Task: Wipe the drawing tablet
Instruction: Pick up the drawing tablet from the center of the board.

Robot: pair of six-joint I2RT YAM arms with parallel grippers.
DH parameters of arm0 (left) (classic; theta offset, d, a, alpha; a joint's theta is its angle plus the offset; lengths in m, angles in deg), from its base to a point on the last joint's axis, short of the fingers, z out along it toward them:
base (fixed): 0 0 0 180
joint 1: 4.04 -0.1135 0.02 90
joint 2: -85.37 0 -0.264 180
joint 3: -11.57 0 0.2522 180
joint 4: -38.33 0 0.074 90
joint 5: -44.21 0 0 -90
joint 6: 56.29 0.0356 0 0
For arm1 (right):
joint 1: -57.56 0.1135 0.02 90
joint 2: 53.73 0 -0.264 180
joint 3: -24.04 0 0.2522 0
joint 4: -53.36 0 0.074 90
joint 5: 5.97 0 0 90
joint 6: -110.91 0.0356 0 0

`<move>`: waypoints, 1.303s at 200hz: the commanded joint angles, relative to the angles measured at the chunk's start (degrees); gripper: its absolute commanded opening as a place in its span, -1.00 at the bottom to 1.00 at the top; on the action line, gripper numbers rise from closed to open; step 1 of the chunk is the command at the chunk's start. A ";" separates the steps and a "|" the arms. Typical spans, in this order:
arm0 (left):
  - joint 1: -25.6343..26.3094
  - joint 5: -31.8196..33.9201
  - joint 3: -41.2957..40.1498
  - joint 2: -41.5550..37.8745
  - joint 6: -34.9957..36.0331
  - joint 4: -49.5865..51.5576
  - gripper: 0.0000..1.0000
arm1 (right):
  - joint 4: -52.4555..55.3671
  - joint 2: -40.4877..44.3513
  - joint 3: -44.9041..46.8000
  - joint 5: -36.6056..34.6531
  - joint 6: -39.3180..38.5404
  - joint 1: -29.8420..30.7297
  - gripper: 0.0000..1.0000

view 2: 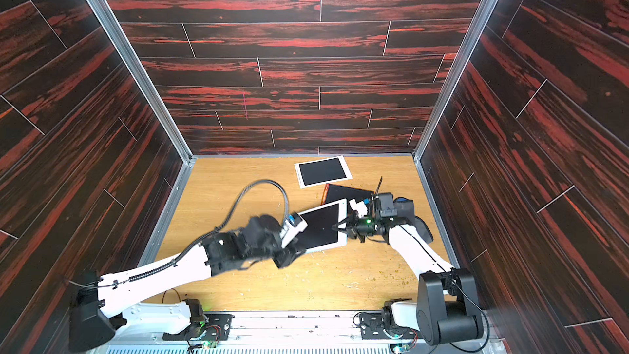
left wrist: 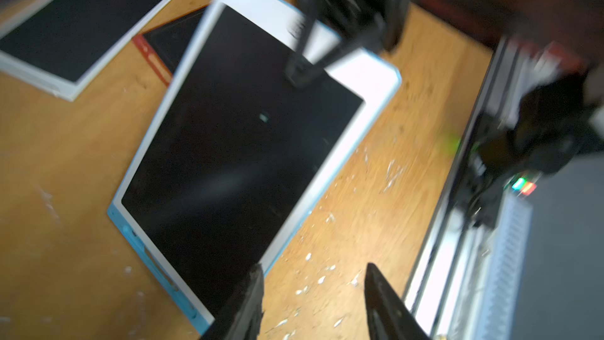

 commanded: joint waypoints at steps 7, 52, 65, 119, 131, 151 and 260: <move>4.44 16.08 0.77 2.68 12.27 6.25 -0.01 | 4.16 -0.30 -2.25 3.84 0.53 0.30 -1.00; 8.41 23.24 4.14 9.29 14.72 8.87 -0.04 | -0.75 -0.45 -0.10 9.60 4.25 0.28 -1.00; 8.55 24.11 4.48 10.30 14.65 8.77 -0.05 | -2.63 -0.45 0.89 11.03 5.76 0.28 -1.00; 8.55 27.41 5.77 12.73 14.64 8.90 -0.05 | -6.34 -1.45 3.09 15.96 8.28 0.27 -1.00; 8.55 27.62 5.86 12.70 14.76 8.83 -0.14 | -8.40 -1.90 4.10 17.40 9.64 0.29 -1.00; 8.55 27.48 6.21 12.40 14.87 9.09 -1.00 | -10.37 -2.61 4.93 17.89 11.17 0.30 -1.00; 7.97 26.59 14.66 10.10 16.54 18.96 -1.00 | 8.29 -0.54 -9.93 -5.04 1.76 -5.92 0.52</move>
